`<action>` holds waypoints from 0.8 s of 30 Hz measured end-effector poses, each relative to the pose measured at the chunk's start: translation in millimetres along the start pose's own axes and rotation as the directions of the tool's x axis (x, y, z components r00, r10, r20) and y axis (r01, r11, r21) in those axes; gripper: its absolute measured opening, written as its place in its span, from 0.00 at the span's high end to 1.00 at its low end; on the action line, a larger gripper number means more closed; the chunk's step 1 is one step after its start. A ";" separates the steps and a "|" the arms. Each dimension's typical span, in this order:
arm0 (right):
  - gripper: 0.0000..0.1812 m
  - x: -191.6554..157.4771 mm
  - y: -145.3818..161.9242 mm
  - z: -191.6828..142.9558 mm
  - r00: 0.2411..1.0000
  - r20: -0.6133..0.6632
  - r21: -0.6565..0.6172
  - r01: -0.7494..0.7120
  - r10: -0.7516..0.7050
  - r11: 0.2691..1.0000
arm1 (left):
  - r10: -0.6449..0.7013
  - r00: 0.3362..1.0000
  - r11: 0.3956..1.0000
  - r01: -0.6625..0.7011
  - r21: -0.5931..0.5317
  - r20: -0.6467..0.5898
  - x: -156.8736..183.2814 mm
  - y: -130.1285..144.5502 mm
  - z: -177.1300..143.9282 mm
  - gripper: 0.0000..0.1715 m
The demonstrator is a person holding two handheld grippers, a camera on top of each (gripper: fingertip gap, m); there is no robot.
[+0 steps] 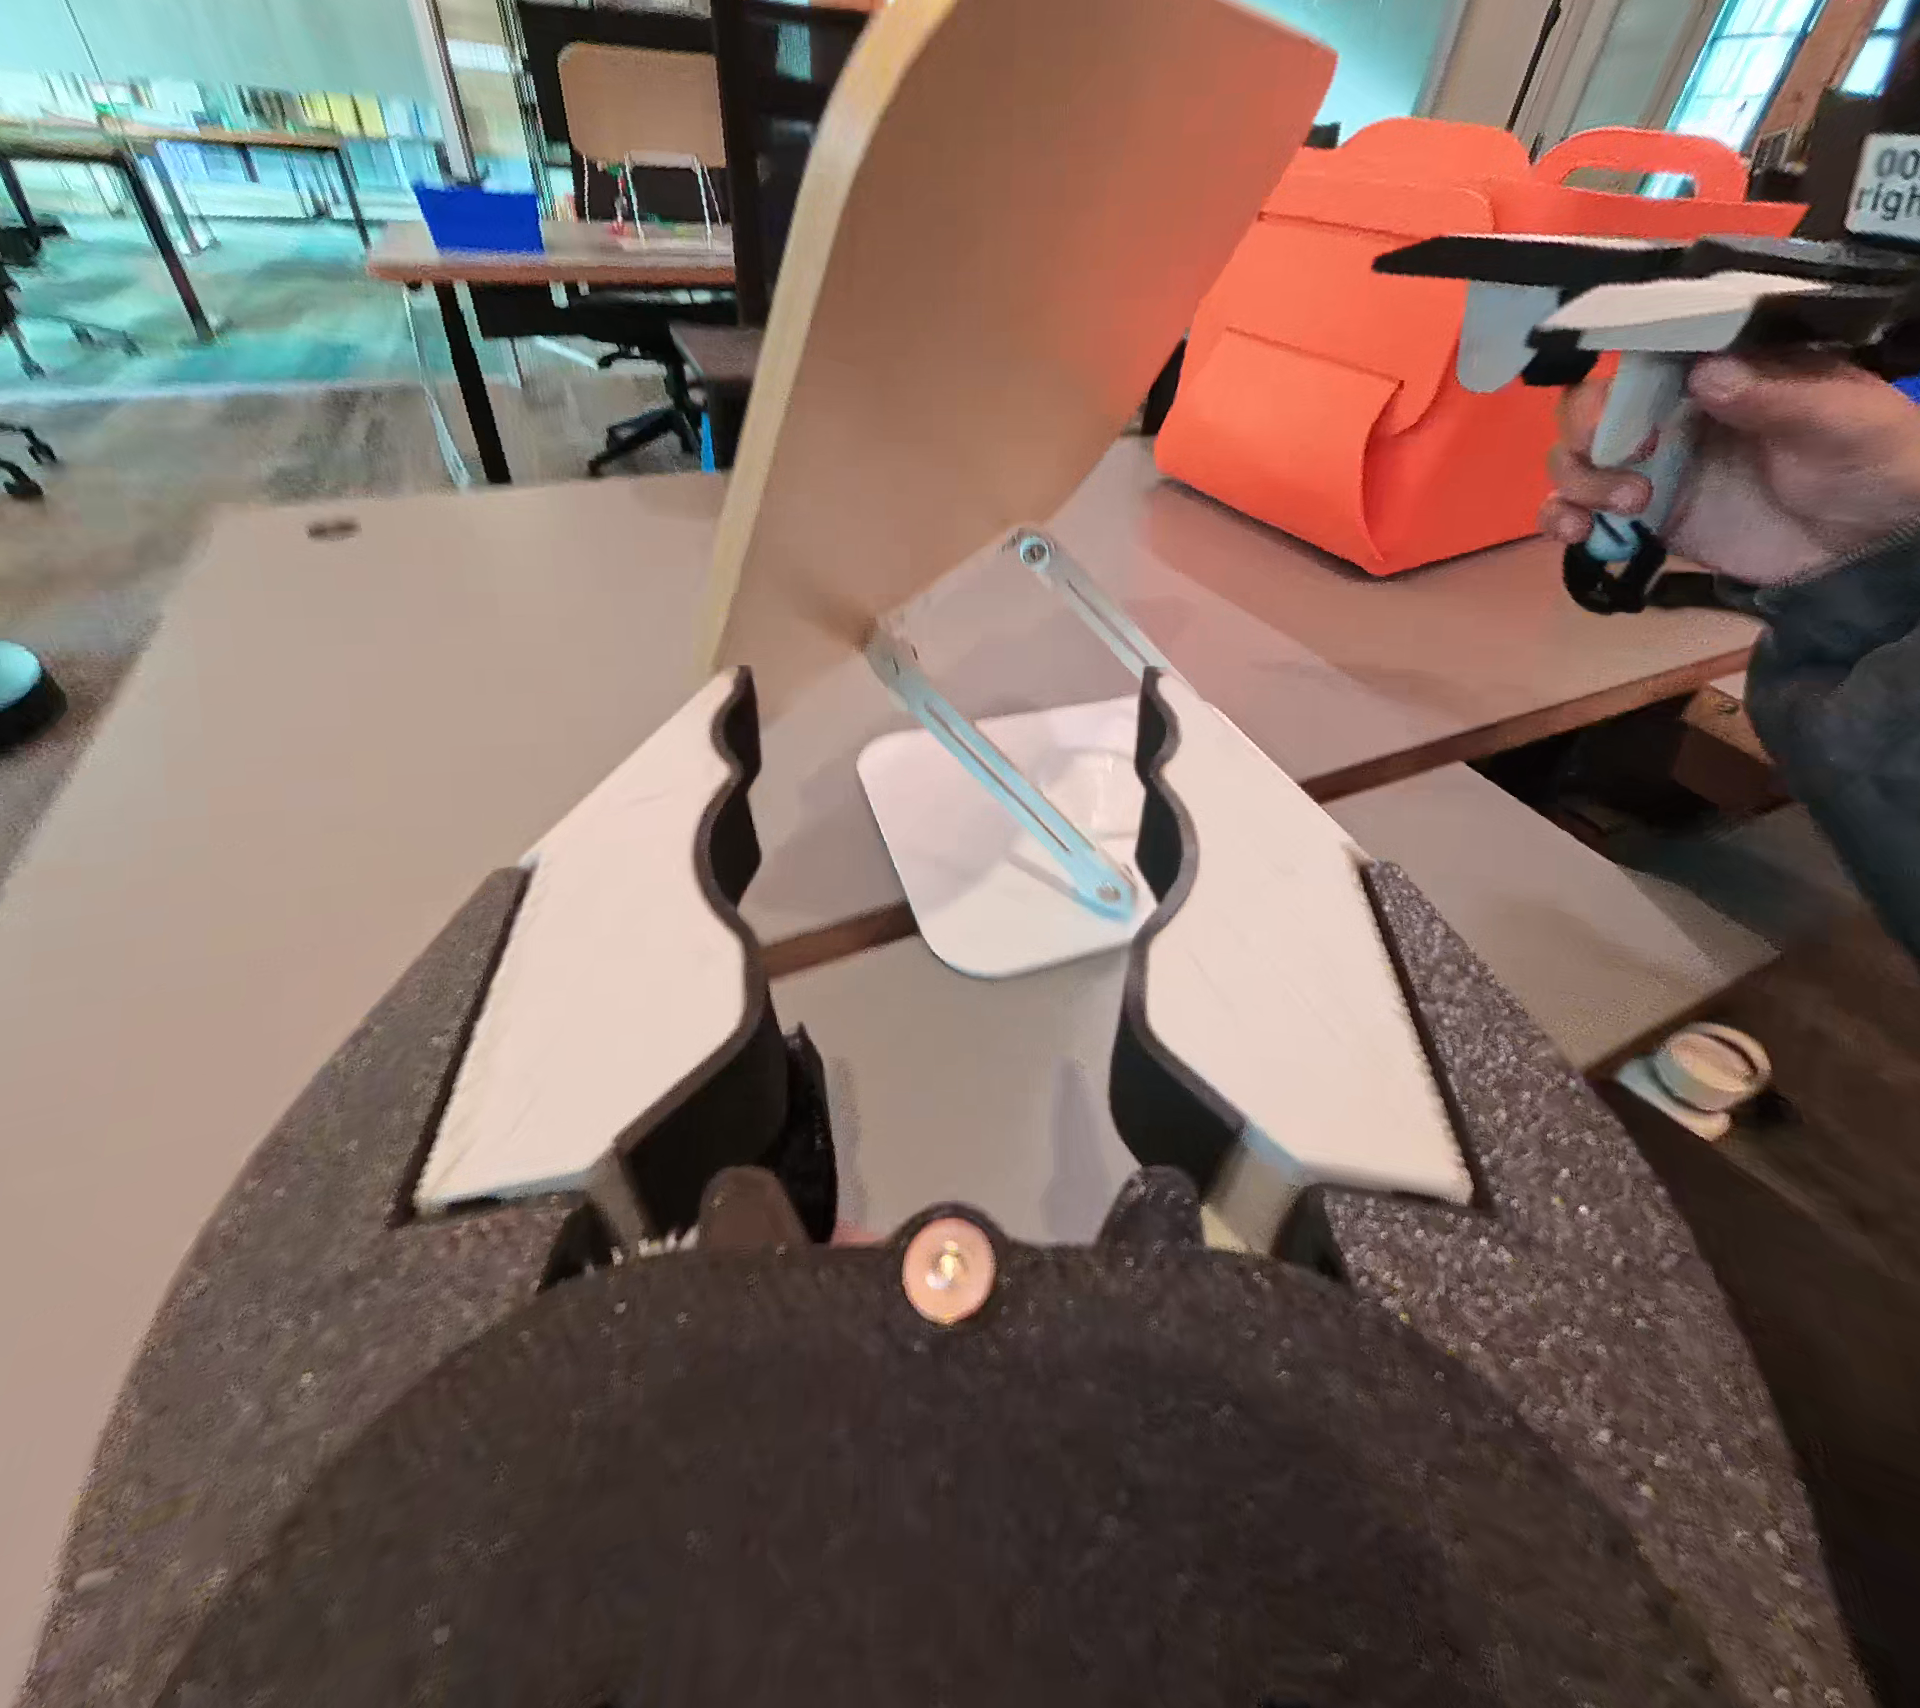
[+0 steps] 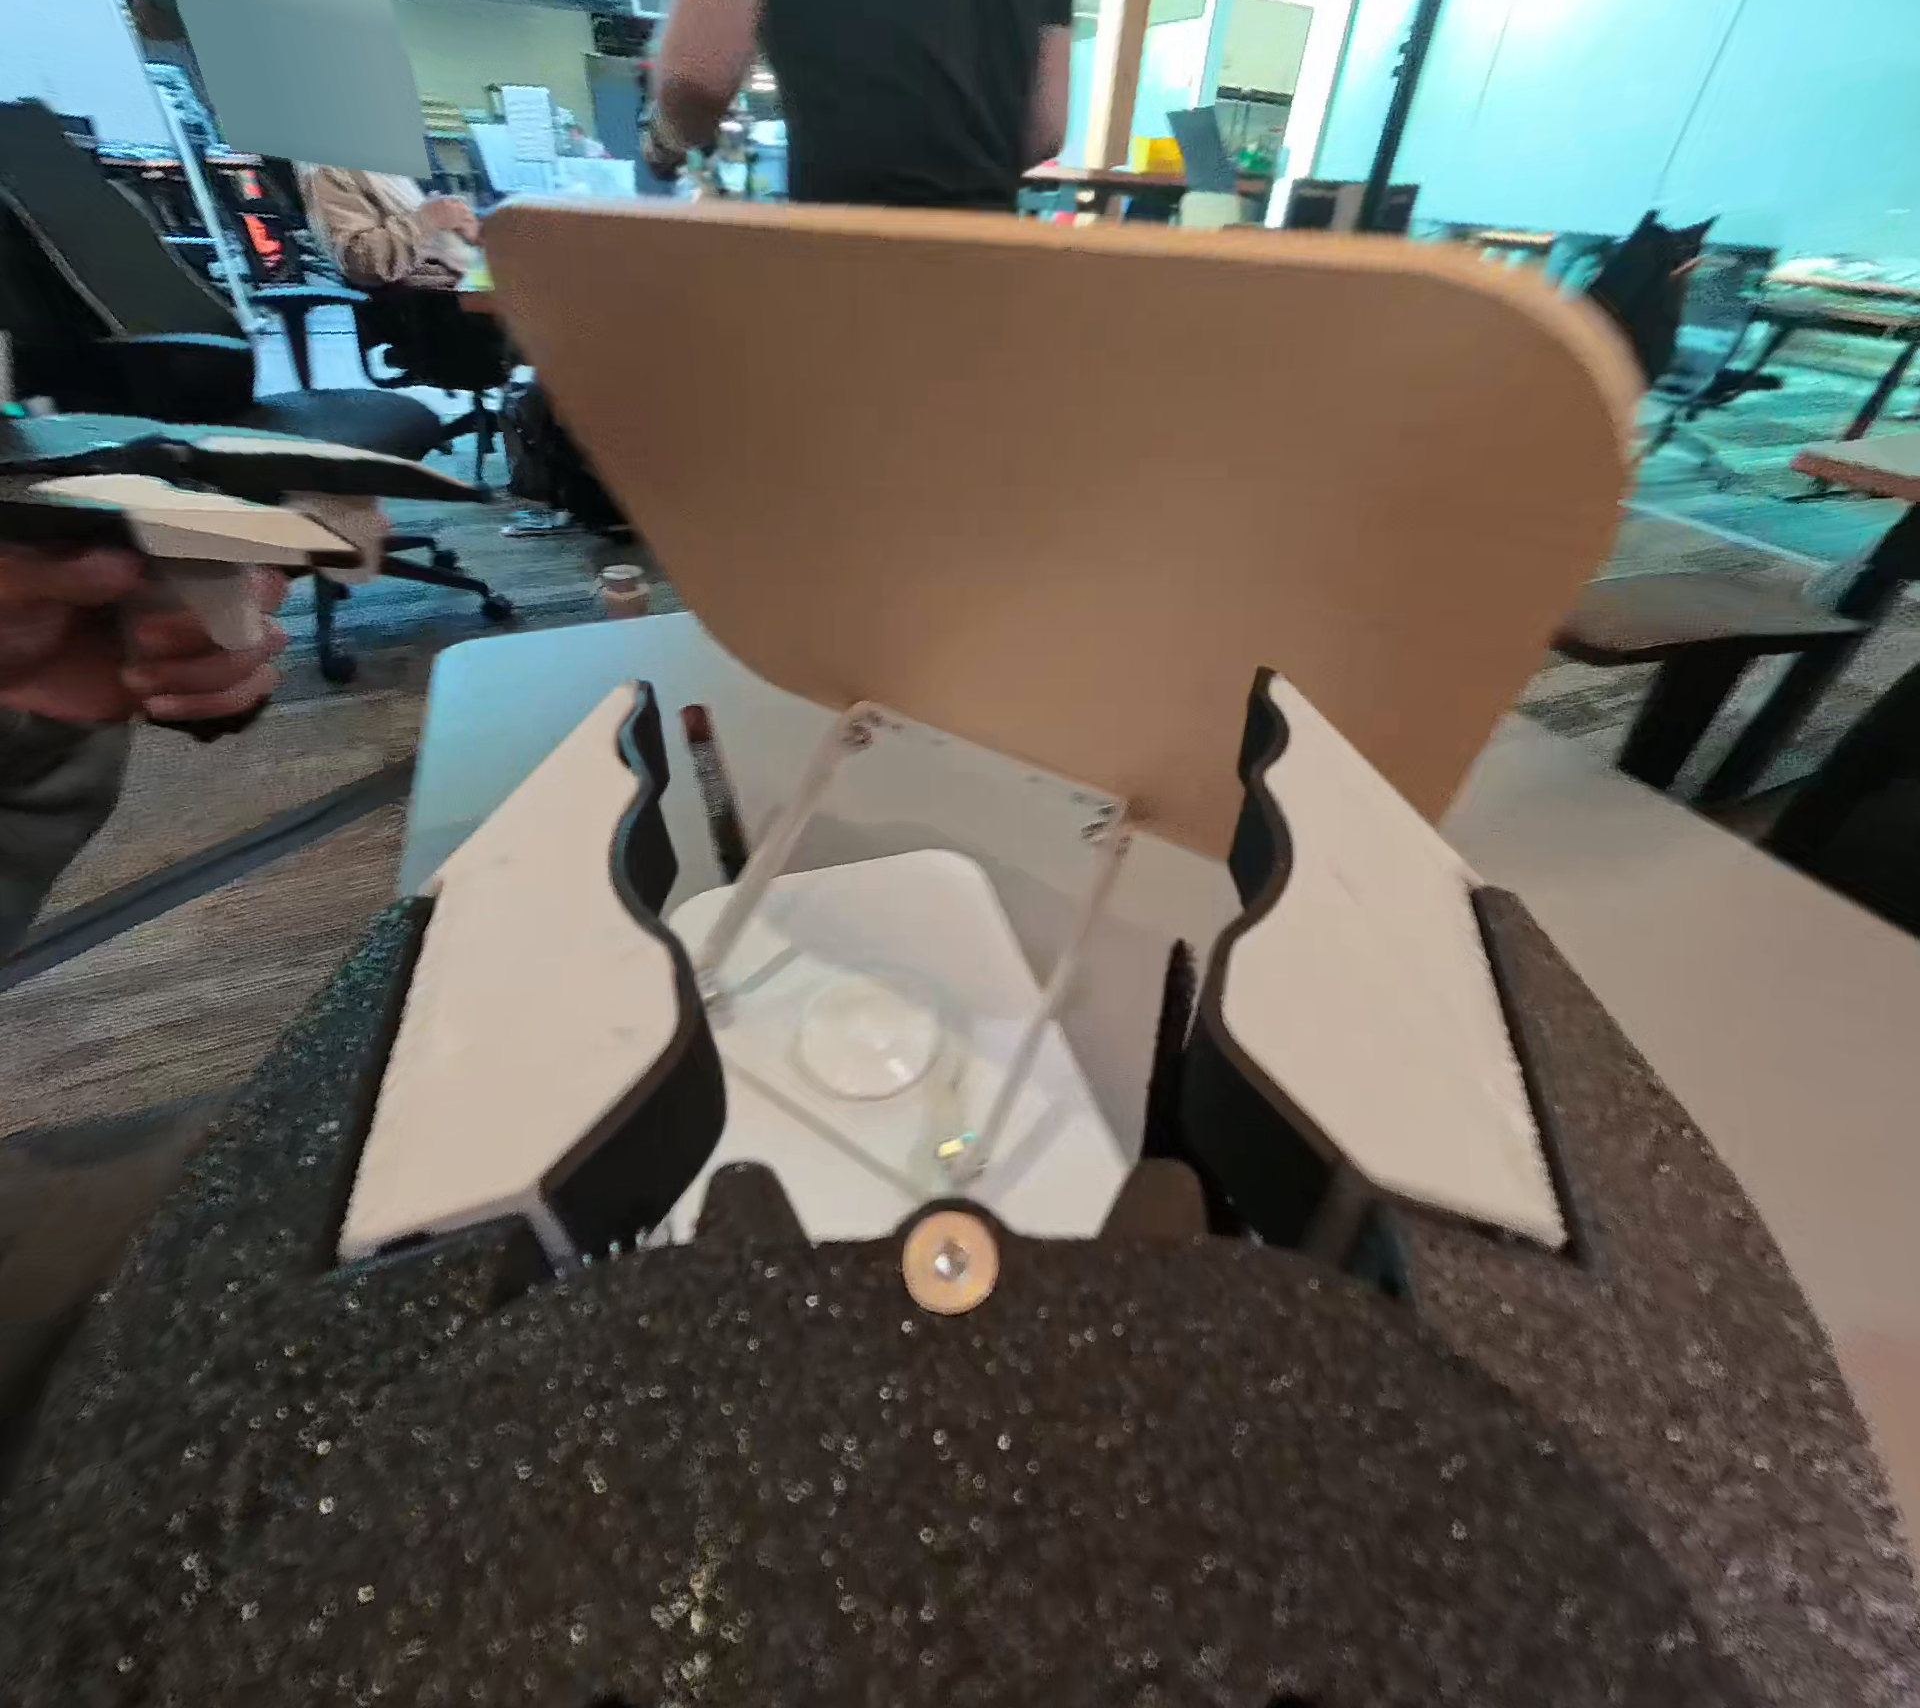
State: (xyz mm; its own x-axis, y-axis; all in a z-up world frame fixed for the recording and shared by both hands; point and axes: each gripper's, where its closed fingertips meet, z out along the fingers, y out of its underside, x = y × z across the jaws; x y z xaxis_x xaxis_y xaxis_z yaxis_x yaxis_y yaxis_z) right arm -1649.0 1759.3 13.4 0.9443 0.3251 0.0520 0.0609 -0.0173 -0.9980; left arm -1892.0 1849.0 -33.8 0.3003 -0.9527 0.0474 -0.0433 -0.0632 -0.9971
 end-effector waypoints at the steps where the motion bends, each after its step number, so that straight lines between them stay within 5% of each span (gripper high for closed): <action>1: 0.40 17.5 -4.2 2.7 1.000 -0.028 0.001 0.013 -0.013 1.000 | 0.037 0.999 0.999 -0.037 0.000 -0.001 -2.3 -7.6 7.1 0.59; 9: 0.36 93.8 0.0 34.6 0.997 -0.051 -0.021 -0.058 0.057 0.998 | 0.066 0.998 0.996 -0.067 -0.055 -0.016 -0.3 -17.8 50.4 0.62; 19: 0.46 86.2 6.9 40.1 0.996 0.048 0.015 -0.075 0.075 0.997 | 0.104 0.995 0.992 -0.104 -0.077 0.000 14.8 -16.1 72.8 0.69; 24: 0.48 84.1 7.1 28.7 0.998 0.024 0.025 -0.065 0.064 0.998 | 0.110 0.994 0.977 -0.108 -0.182 0.001 17.5 18.3 70.7 0.67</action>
State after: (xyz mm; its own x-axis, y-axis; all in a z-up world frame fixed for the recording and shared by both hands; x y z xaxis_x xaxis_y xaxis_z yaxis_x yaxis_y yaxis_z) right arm -1578.3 1813.6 9.6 0.9382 0.3457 -0.0130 -0.0083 -0.0152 -0.9999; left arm -1820.1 1852.3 -55.5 0.2950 -0.9535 -0.0624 -0.2478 -0.0132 -0.9687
